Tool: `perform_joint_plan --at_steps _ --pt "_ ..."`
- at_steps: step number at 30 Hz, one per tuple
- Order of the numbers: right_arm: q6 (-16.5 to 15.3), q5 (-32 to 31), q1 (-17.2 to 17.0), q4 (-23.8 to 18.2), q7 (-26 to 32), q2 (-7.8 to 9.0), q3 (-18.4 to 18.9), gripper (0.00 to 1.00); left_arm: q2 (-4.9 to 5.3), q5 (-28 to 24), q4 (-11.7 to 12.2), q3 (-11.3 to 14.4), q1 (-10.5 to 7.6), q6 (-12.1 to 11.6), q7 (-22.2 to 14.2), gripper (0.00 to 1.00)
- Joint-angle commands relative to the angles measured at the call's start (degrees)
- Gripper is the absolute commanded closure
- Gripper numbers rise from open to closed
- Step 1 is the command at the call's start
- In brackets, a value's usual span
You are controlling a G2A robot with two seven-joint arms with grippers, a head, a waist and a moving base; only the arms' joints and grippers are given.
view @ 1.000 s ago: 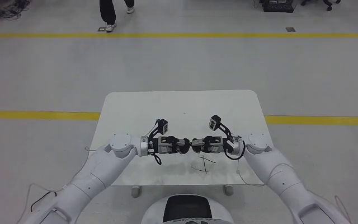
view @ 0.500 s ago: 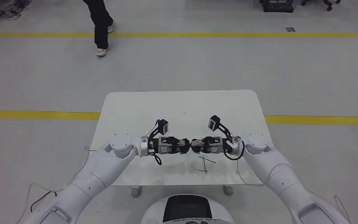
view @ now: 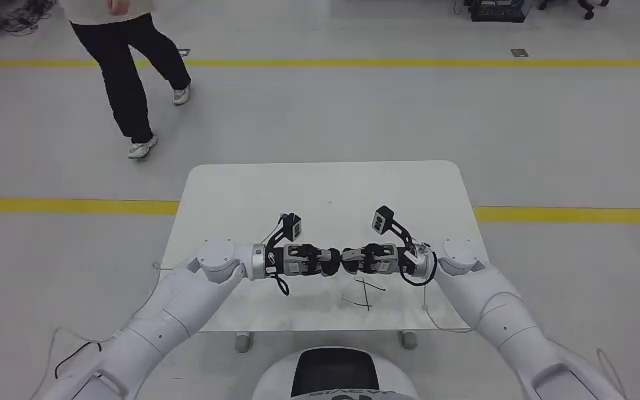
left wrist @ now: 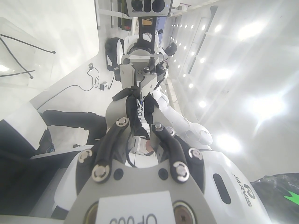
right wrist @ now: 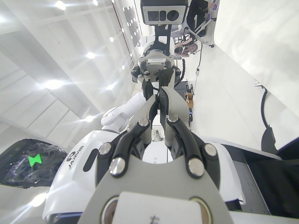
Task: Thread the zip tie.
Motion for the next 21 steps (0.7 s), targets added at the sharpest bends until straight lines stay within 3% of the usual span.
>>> perform_joint_plan --at_steps 1,12,21 --pt "0.0 -0.1 0.0 0.0 0.0 -0.01 0.0 1.00 0.00 0.0 0.0 0.0 0.01 0.0 0.0 0.89" --pt "0.1 -0.2 0.2 0.5 0.2 -0.17 0.0 1.00 0.00 0.1 -0.1 0.0 0.05 0.1 -0.3 0.90" --pt "0.0 0.0 0.4 0.9 0.4 -0.35 -0.1 1.00 -0.11 0.2 0.1 0.3 -0.13 0.2 -0.3 1.00"
